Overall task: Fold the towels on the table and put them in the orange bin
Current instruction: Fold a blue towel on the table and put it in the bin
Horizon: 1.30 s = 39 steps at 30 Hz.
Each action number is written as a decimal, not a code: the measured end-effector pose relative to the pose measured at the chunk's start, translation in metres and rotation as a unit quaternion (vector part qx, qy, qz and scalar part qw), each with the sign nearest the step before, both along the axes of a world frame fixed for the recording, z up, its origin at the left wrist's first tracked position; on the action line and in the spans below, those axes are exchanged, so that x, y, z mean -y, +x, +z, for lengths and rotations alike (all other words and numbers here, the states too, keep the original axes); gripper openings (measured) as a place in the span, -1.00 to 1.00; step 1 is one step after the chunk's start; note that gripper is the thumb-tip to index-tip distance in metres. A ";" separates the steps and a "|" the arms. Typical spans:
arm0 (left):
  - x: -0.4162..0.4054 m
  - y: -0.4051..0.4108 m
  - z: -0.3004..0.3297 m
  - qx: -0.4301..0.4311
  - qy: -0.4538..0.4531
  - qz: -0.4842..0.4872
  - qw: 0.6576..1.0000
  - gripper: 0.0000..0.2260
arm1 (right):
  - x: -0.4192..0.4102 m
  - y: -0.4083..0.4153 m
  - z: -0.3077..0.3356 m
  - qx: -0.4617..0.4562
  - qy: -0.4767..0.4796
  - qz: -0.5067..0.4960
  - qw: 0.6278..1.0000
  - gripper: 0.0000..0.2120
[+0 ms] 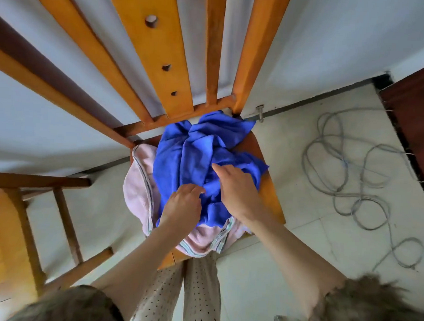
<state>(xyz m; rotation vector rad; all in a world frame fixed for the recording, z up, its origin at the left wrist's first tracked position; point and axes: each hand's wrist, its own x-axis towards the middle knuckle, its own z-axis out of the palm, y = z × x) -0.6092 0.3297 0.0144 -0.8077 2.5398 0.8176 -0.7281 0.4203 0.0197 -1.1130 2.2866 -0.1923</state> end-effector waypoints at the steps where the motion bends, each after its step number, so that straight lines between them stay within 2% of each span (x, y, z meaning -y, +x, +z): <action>1: 0.001 -0.002 -0.010 -0.006 -0.004 0.014 1.000 -0.70 | 0.007 -0.006 -0.012 -0.019 -0.002 0.015 1.000 -0.49; 8: 0.004 -0.001 -0.044 -0.038 -0.066 0.066 0.995 -0.72 | 0.036 -0.024 -0.054 -0.147 -0.012 0.103 0.984 -0.64; 12: 0.010 -0.016 -0.056 -0.001 -0.105 0.104 0.989 -0.65 | 0.048 -0.035 -0.056 -0.216 -0.065 0.097 0.969 -0.90; 16: 0.019 -0.022 -0.050 -0.008 -0.076 0.170 0.983 -0.81 | 0.050 -0.038 -0.049 -0.173 -0.092 0.099 0.976 -0.96; 19: 0.027 -0.013 -0.030 -0.060 -0.012 0.204 0.977 -0.83 | 0.046 -0.036 -0.033 -0.123 -0.057 0.134 0.982 -0.87; 22: 0.039 -0.011 0.009 -0.107 0.093 0.289 0.947 -0.88 | 0.044 -0.034 -0.006 -0.063 -0.053 0.111 0.990 -0.85; 24: 0.047 -0.014 0.037 -0.112 0.129 0.312 0.935 -0.93 | 0.042 -0.033 0.017 -0.036 -0.059 0.081 0.994 -0.86; 27: 0.060 -0.026 0.094 -0.149 0.147 0.231 0.950 -0.82 | 0.041 -0.034 0.060 0.004 -0.086 0.023 0.996 -0.79; 30: 0.076 -0.039 0.155 -0.194 0.148 0.136 0.960 -0.88 | 0.043 -0.034 0.110 0.031 -0.147 -0.025 0.988 -0.74; 35: 0.090 -0.051 0.247 -0.254 0.151 0.034 0.955 -0.86 | 0.048 -0.031 0.186 0.012 -0.284 -0.113 0.952 -0.90; 39: 0.097 -0.047 0.319 -0.291 0.139 -0.041 0.946 -0.87 | 0.052 -0.028 0.254 0.063 -0.289 -0.173 0.939 -0.95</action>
